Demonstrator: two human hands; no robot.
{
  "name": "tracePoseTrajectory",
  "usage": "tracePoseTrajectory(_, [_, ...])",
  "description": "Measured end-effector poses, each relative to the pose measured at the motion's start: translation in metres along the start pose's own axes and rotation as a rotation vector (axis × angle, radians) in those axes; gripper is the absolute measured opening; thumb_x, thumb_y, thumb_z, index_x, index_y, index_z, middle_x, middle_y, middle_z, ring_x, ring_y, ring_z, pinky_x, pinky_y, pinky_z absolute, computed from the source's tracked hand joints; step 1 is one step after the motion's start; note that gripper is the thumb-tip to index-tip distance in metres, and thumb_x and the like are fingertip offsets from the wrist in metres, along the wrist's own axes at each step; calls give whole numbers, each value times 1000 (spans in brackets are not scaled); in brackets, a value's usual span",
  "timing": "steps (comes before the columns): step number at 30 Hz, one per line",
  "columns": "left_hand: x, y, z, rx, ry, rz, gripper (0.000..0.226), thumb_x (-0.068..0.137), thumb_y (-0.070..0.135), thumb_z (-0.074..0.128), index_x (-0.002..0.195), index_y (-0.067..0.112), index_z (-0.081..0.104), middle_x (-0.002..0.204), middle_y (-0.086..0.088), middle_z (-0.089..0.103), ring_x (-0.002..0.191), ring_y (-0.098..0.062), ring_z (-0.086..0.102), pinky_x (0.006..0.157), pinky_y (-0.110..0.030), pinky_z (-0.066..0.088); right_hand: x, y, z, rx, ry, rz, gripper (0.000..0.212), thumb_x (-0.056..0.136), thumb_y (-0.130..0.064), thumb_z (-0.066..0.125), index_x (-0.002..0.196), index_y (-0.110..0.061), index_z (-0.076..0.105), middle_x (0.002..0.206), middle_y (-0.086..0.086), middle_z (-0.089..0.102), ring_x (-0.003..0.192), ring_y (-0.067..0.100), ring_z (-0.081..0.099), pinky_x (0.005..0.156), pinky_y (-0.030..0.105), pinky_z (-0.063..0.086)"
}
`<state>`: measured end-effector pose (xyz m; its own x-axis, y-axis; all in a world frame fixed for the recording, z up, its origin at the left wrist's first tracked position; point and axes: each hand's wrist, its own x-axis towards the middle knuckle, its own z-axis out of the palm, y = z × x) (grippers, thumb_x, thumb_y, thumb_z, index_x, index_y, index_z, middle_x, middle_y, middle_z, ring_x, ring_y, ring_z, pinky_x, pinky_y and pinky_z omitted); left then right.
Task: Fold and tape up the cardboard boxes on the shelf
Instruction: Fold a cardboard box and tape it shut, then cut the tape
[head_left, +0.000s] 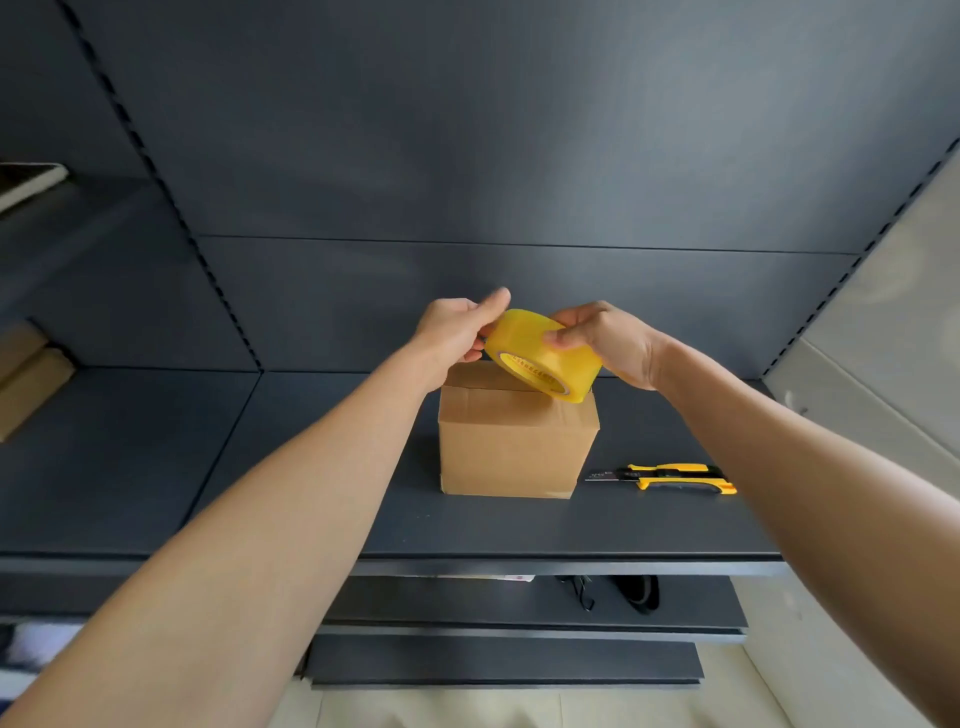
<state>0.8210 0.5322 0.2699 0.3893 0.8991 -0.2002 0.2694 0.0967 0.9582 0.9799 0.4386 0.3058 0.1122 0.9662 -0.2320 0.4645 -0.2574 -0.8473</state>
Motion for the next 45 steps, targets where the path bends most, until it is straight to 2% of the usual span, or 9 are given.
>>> tracePoseTrajectory(7, [3,-5,-3,54,52,20,25,93,26,60,72,12,57,69,-2,56,63,-12,52,57,-19,47,6,-4,3,-98,21,13,37,88,-21,60,122,-4,61,118,11,61,109,28,54,101,40,41])
tracePoseTrajectory(11, [3,-15,-8,-2,77,-32,23,94,26,58,79,9,58,73,-4,57,69,-14,54,63,-23,50,8,0,8,-130,27,4,27,88,-41,61,94,-14,63,92,3,61,89,21,56,76,30,45])
tracePoseTrajectory(16, [2,-26,-5,-186,75,-100,22,96,25,55,81,9,56,74,-3,53,68,-12,51,66,-24,49,10,8,11,-106,41,23,51,81,-53,63,109,-11,66,105,9,67,99,25,62,92,40,51])
tracePoseTrajectory(24, [3,-32,-10,-226,-9,-66,24,98,22,51,78,9,55,73,-4,51,71,-13,53,73,-28,54,6,6,11,-122,-34,27,80,58,-68,59,113,-10,63,108,9,66,102,25,62,93,40,52])
tracePoseTrajectory(28, [5,-37,-10,-90,26,-36,24,100,23,46,82,11,55,79,-4,55,74,-12,55,67,-24,53,4,7,14,-124,-68,25,76,58,-67,59,109,-11,65,108,10,66,102,26,62,94,40,51])
tracePoseTrajectory(31, [7,-40,-10,-17,77,0,23,99,24,48,82,12,56,79,-4,58,70,-12,56,63,-23,49,3,12,18,-146,-78,16,54,71,-61,63,99,-15,69,104,9,67,98,23,62,90,37,49])
tracePoseTrajectory(34, [5,-38,-11,-30,68,-11,26,100,23,46,79,11,55,77,-5,58,65,-13,56,56,-22,48,4,16,20,-166,-74,7,38,79,-50,67,92,-15,70,99,10,67,90,22,61,83,34,50])
tracePoseTrajectory(37, [0,-41,-10,-137,53,-72,24,101,21,43,92,3,56,81,-7,59,71,-16,59,58,-23,51,4,17,22,-180,-78,2,32,77,-50,70,81,-18,70,86,5,64,80,17,59,72,29,47])
tracePoseTrajectory(45, [-14,-40,-11,-271,-104,-89,35,104,29,33,111,5,58,101,-9,66,92,-17,63,72,-23,52,-3,15,24,-117,-52,-4,53,65,-66,62,89,-19,68,92,-2,67,88,14,62,75,25,49])
